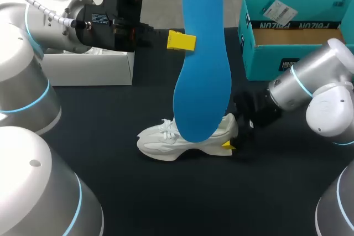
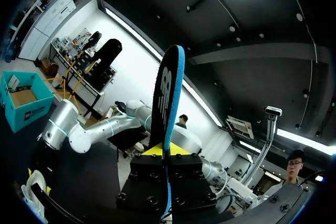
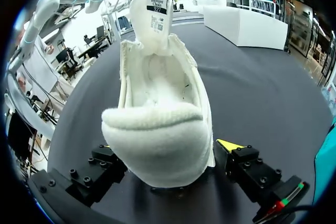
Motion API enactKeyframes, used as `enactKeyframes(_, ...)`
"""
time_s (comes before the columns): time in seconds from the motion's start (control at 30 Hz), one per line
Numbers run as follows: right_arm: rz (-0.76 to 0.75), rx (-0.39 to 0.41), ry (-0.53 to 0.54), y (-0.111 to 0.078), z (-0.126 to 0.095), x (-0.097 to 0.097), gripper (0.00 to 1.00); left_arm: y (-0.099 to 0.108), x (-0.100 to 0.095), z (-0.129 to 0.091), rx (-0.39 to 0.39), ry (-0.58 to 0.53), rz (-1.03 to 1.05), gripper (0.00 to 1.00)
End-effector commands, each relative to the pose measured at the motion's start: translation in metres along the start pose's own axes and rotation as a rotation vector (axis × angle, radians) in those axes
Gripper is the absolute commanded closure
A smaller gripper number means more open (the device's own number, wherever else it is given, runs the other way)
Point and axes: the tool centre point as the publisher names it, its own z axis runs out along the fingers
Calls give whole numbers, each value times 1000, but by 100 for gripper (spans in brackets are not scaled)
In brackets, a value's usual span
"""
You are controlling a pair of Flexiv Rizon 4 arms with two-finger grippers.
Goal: Take the shoe out of the shoebox, open the shoe tongue, remove and reinsert the insole, then place the shoe into the shoebox
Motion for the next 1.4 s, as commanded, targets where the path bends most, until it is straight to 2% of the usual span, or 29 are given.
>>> enactKeyframes(0.03,14,172,-8,12,-20,6,0,0,-2,1,-1,3,1,100)
enactKeyframes(0.13,32,253,-3,20,-30,9,0,0,-2,1,-1,3,1,100)
enactKeyframes(0.27,74,407,18,31,-42,14,0,0,-2,1,-1,3,1,100)
enactKeyframes(0.6,101,566,-8,44,-55,21,0,0,-2,1,-1,3,1,100)
enactKeyframes(0.8,92,583,-70,45,-58,23,0,0,-2,1,-1,3,1,100)
enactKeyframes(1.13,52,592,-59,51,-60,19,0,0,-2,1,-1,3,1,100)
enactKeyframes(1.4,15,639,-63,58,-67,23,0,0,-2,1,-1,3,1,100)
